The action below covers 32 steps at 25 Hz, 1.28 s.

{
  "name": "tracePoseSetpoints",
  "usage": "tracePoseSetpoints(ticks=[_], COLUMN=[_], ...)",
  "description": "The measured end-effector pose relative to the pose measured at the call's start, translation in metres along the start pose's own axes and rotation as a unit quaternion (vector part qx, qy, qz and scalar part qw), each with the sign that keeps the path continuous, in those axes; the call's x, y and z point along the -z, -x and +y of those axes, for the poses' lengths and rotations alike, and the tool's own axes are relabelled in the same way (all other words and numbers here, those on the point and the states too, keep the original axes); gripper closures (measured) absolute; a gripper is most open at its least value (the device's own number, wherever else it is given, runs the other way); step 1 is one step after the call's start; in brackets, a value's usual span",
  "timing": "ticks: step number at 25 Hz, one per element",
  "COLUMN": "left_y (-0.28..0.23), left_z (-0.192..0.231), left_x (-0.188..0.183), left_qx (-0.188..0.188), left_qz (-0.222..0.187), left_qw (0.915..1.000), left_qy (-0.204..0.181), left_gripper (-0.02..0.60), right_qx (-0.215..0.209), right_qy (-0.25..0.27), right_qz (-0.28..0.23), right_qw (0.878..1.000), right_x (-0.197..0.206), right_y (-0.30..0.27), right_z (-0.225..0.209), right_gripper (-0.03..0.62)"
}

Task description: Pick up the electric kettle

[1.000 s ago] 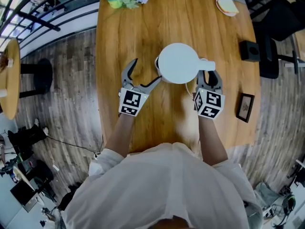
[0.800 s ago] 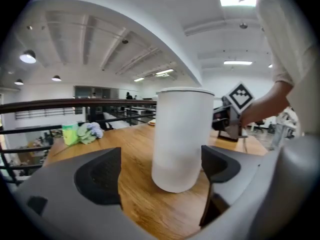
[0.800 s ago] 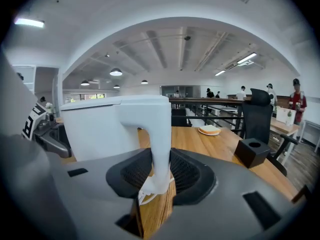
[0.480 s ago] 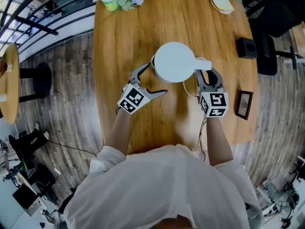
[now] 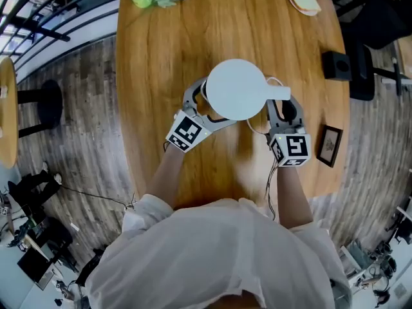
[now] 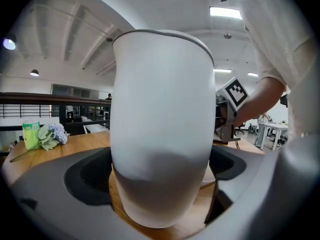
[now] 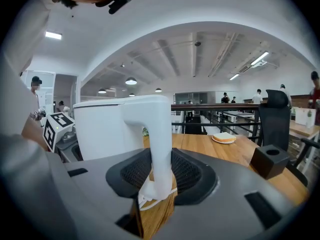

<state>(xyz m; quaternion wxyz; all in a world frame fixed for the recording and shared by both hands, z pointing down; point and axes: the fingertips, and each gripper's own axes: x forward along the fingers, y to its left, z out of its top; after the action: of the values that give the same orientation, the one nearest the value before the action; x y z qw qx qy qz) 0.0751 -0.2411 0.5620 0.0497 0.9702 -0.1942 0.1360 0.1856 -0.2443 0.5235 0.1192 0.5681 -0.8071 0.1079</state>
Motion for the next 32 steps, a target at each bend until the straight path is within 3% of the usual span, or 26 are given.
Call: tracePoseSetpoints(ticks=[17,32], left_y=[0.013,0.063], left_z=[0.002,-0.034], left_x=[-0.01,-0.083], left_qx=[-0.021,-0.029], left_qz=[0.0,-0.031], left_qw=[0.9998,0.9985], left_qy=[0.005,-0.035], left_gripper=[0.003,0.003], right_qx=[-0.003,0.009], right_qy=[-0.001,0.014], right_qz=[-0.016,-0.06], right_qw=[1.0,0.998], right_x=[-0.014,-0.083], right_y=[-0.004,0.059], right_z=[0.007,0.036], right_gripper=[0.477,0.477])
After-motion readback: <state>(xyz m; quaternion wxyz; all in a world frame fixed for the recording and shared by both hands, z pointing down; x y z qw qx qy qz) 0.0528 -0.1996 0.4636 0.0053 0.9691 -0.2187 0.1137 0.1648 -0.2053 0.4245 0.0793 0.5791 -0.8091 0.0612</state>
